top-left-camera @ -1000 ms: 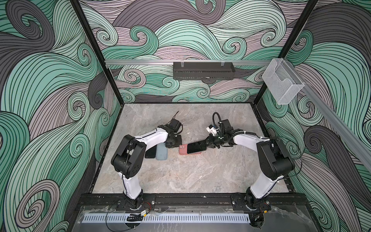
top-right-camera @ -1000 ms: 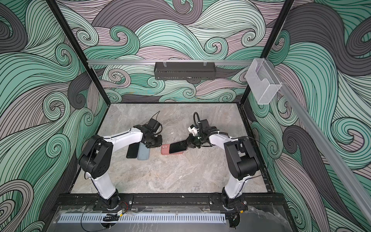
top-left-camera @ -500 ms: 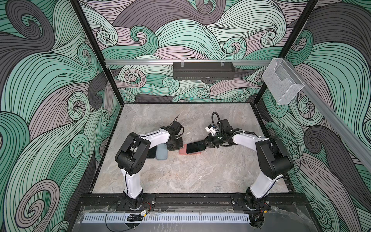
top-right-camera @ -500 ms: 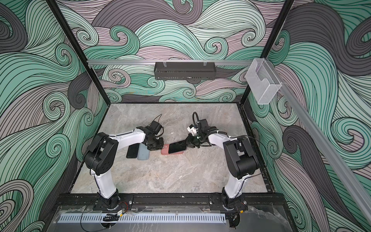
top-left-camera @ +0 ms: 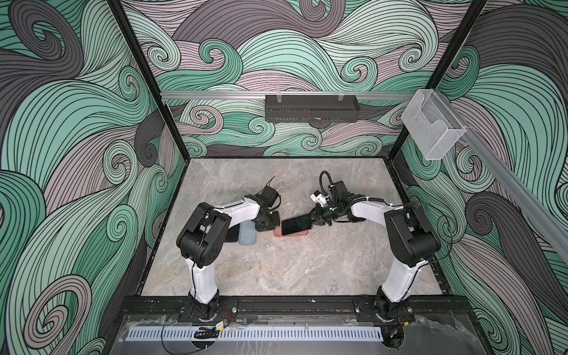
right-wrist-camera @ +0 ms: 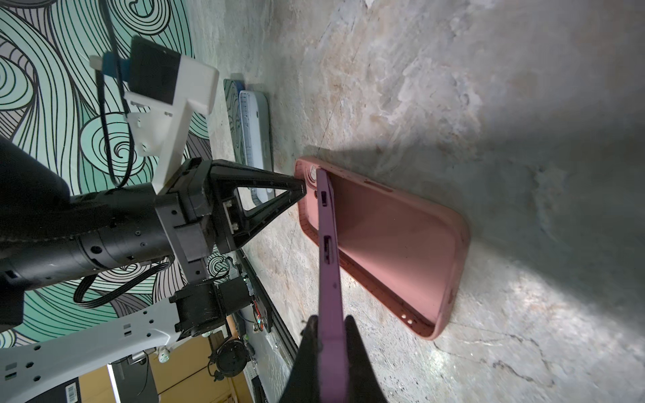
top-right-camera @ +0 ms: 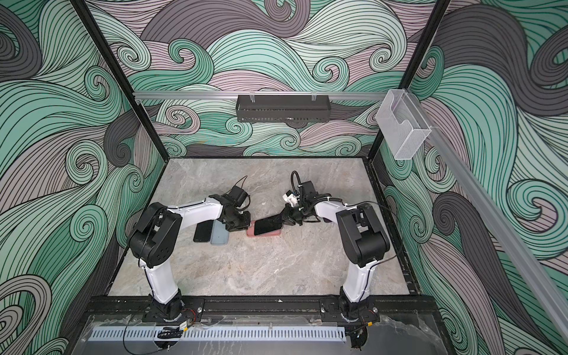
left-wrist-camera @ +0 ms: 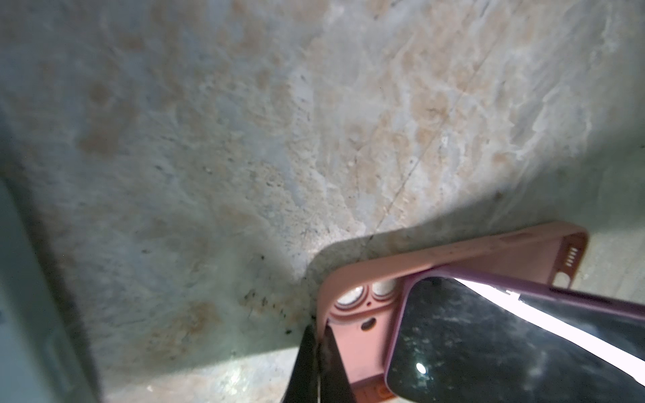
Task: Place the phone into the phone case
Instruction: 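Press the phone's edge into the pink case's rim with both grippers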
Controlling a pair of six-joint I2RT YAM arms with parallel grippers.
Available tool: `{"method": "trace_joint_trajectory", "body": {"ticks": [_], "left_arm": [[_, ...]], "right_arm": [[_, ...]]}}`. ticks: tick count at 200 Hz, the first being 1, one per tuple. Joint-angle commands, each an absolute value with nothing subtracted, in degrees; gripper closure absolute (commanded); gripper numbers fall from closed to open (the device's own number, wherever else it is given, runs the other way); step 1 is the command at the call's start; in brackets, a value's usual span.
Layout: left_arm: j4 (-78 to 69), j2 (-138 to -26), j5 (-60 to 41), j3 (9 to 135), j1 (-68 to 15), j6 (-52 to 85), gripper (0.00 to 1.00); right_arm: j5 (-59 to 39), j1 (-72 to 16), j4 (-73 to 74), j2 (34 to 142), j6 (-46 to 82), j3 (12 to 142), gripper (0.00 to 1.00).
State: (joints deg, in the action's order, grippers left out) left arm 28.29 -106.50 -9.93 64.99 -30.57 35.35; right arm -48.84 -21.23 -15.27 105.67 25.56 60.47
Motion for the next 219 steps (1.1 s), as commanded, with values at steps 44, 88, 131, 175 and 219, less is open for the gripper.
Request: {"method": "trace_joint_trajectory", "body": {"ticks": [44, 88, 131, 175, 219], "left_arm": [[26.13, -105.73, -12.79, 63.02, -30.86, 36.25, 0.97], [25.96, -104.83, -13.32, 63.19, -30.85, 36.21, 0.97], [26.05, -104.72, -13.71, 63.54, -30.85, 36.25, 0.97], [26.74, -103.74, -13.61, 63.71, -30.85, 35.95, 0.97], [27.08, -102.46, -14.47, 64.16, -30.76, 35.86, 0.93]], "right_arm": [[-39.27, -24.34, -18.24, 111.22, 26.45, 59.92, 0.97], [-34.63, -25.38, -22.21, 111.96, 25.12, 61.92, 0.94], [-31.73, -26.13, -24.93, 112.86, 24.21, 63.42, 0.82], [-28.97, -26.1, -26.95, 112.72, 23.46, 63.77, 0.78], [-27.01, -26.46, -28.73, 112.85, 22.81, 64.81, 0.77]]}}
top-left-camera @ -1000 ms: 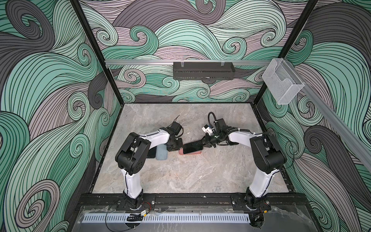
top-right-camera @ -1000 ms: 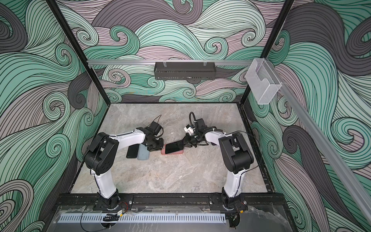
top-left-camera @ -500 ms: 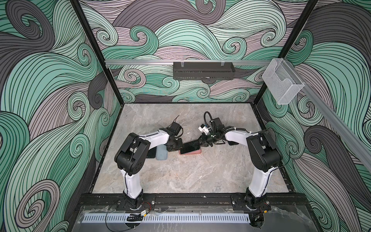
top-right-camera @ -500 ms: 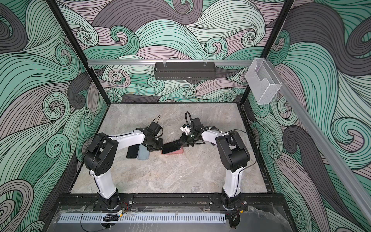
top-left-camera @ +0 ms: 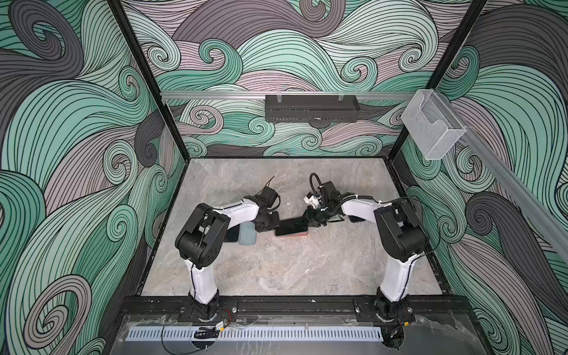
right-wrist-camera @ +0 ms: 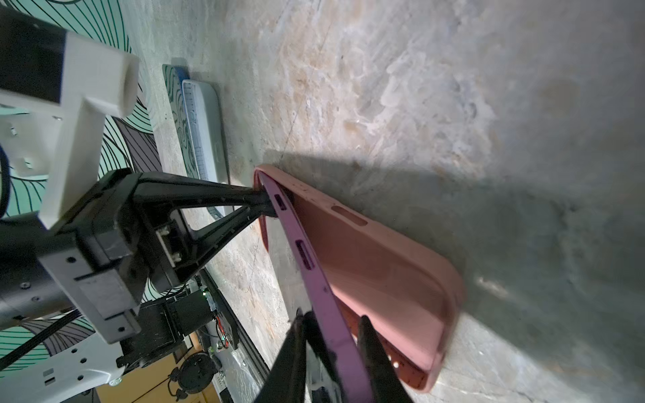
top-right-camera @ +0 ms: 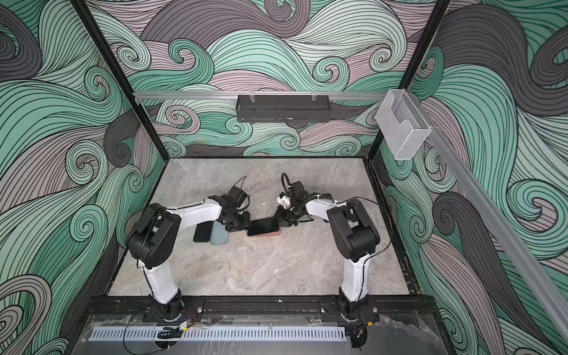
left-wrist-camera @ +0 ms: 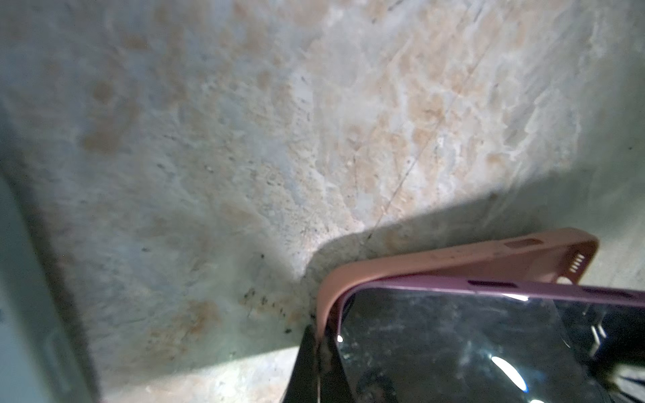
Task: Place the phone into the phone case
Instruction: 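Press the phone's edge into the pink case's rim with both grippers, then push the phone down into the pink case with both grippers' fingertips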
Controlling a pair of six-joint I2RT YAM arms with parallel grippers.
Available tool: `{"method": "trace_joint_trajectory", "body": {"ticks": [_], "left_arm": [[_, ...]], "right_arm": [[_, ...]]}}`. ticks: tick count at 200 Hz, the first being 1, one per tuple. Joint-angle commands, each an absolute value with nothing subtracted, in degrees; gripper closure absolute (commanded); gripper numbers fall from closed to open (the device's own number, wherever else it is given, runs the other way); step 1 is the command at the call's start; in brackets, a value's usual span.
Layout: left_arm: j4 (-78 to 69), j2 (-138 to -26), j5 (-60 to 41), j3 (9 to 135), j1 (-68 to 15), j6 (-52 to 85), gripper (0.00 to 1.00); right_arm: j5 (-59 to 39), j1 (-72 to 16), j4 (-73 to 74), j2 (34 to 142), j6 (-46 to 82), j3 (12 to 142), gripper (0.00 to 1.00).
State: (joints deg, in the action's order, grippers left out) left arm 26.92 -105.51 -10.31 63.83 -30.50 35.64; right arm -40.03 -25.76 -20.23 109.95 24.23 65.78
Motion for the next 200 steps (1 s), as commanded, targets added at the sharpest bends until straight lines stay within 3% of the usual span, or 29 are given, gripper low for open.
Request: {"method": "trace_joint_trajectory", "body": {"ticks": [1, 36, 97, 143, 200], "left_arm": [[27.07, -102.43, -14.53, 64.16, -30.76, 35.86, 0.93], [29.45, -101.17, -14.64, 66.03, -30.67, 35.03, 0.87], [30.9, -102.61, -13.9, 65.93, -30.67, 34.54, 0.85], [32.81, -102.62, -10.37, 65.05, -30.67, 34.01, 0.8], [28.14, -104.46, -14.13, 63.96, -30.67, 34.26, 0.79]], "right_arm": [[-26.99, -26.46, -28.74, 112.85, 22.79, 64.84, 0.77], [-26.54, -26.66, -29.0, 113.34, 22.76, 65.21, 0.78], [-26.03, -26.81, -29.25, 113.73, 22.61, 65.23, 0.78], [-21.61, -27.81, -32.84, 114.06, 21.88, 67.56, 0.74], [-16.52, -30.35, -36.68, 114.87, 22.02, 71.13, 0.7]]}}
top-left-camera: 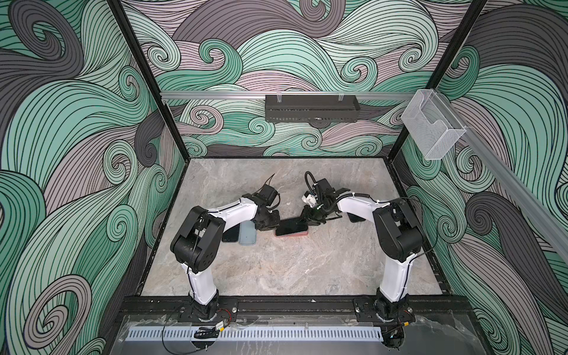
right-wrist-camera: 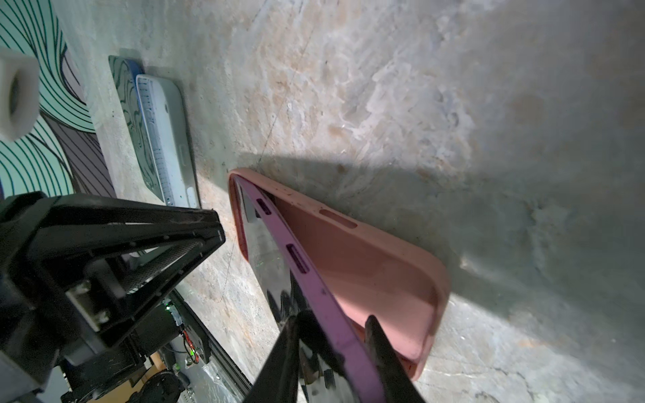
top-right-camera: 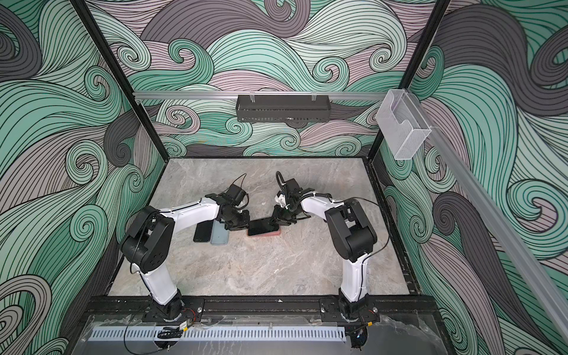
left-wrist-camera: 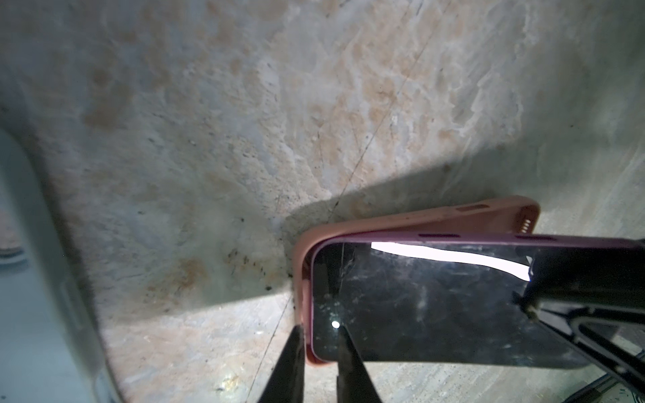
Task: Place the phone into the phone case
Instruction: 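Push the phone down into the pink case with both grippers' fingertips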
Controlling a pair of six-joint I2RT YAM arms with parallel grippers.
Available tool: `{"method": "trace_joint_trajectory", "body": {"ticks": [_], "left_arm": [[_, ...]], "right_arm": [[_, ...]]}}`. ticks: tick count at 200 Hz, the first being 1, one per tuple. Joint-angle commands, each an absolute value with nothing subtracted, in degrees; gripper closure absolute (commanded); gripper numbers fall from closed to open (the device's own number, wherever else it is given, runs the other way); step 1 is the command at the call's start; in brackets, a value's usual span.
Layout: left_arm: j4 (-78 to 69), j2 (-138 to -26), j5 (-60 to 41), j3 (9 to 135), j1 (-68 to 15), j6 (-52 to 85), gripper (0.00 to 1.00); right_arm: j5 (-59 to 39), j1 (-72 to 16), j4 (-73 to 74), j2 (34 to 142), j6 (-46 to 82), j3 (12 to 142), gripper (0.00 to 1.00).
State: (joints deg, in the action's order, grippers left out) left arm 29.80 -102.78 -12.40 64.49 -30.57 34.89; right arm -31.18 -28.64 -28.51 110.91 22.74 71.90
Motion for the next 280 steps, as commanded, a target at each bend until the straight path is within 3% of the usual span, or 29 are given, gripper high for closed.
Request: {"method": "trace_joint_trajectory", "body": {"ticks": [1, 200, 236, 280], "left_arm": [[28.13, -104.48, -14.14, 63.97, -30.72, 34.27, 0.79], [28.81, -105.65, -12.11, 63.17, -30.67, 33.62, 0.8], [28.22, -106.3, -12.44, 62.89, -30.67, 33.75, 0.8], [27.64, -106.44, -12.46, 61.98, -30.67, 34.2, 0.81]], "right_arm": [[-16.44, -30.38, -36.75, 114.91, 22.04, 71.16, 0.7], [-2.1, -34.66, -46.46, 119.06, 21.95, 78.33, 0.57], [1.23, -35.53, -49.13, 119.35, 21.2, 79.45, 0.49], [3.38, -35.48, -50.62, 118.14, 20.3, 79.79, 0.47]]}}
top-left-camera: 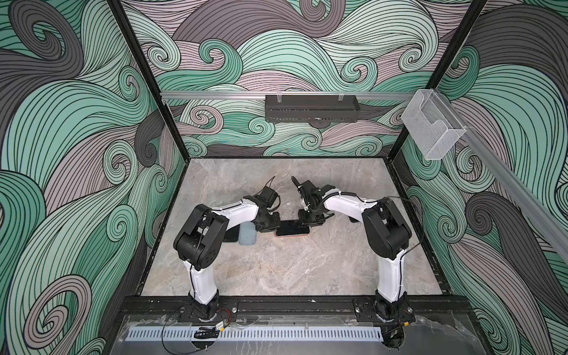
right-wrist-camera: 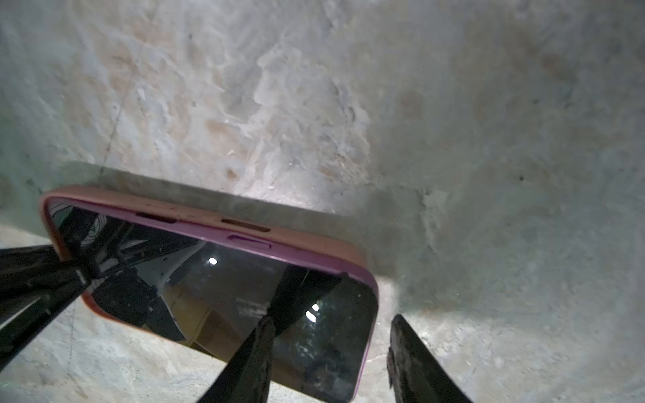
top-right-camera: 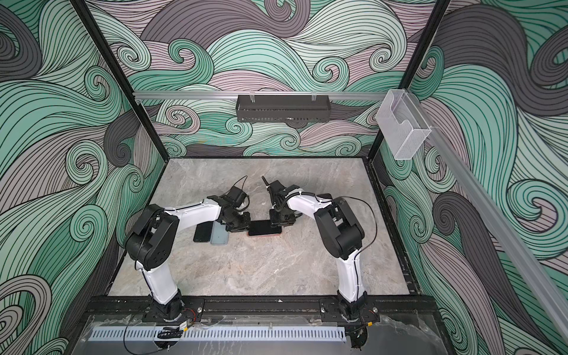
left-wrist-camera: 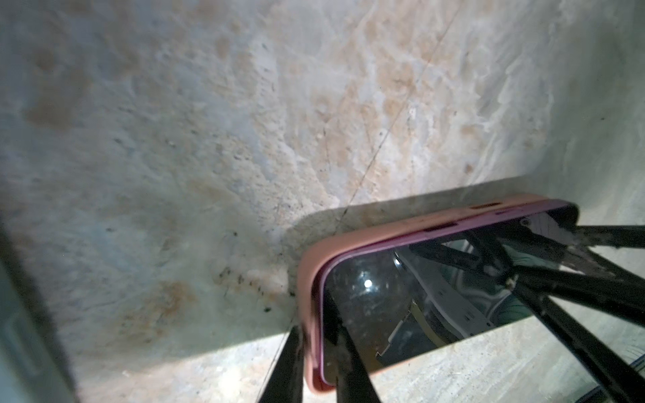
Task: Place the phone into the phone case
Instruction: 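Push the phone down into the pink case with both grippers' fingertips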
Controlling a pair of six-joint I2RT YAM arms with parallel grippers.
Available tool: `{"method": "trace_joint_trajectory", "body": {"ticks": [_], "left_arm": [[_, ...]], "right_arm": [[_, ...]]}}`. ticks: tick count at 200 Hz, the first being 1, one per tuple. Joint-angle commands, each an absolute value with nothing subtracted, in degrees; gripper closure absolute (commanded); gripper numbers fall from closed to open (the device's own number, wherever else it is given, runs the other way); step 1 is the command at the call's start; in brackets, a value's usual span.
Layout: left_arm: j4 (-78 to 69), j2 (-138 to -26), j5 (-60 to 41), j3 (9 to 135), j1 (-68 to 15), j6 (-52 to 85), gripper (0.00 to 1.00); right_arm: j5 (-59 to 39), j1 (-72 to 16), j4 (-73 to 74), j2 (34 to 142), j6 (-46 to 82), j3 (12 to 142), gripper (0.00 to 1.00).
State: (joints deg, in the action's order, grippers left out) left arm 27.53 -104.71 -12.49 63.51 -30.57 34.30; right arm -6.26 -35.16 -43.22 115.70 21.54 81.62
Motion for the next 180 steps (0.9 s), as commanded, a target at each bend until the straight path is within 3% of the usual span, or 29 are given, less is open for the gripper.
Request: {"method": "trace_joint_trajectory", "body": {"ticks": [1, 29, 76, 113, 180], "left_arm": [[27.66, -106.44, -12.43, 61.97, -30.67, 34.19, 0.81], [27.63, -106.1, -12.29, 61.7, -30.71, 34.37, 0.81], [27.42, -106.24, -12.64, 62.18, -30.64, 34.37, 0.82], [27.16, -106.5, -13.36, 62.49, -30.59, 34.36, 0.82], [25.61, -106.17, -16.07, 62.49, -30.5, 34.28, 0.82]], "right_arm": [[3.36, -35.49, -50.58, 118.13, 20.3, 79.8, 0.47], [2.43, -35.43, -50.55, 118.22, 20.1, 79.8, 0.49], [-4.68, -35.55, -47.24, 117.6, 19.84, 78.93, 0.68], [-8.01, -35.76, -45.41, 117.6, 20.27, 78.4, 0.76], [-11.17, -37.19, -43.94, 118.1, 20.65, 78.79, 0.82]]}}
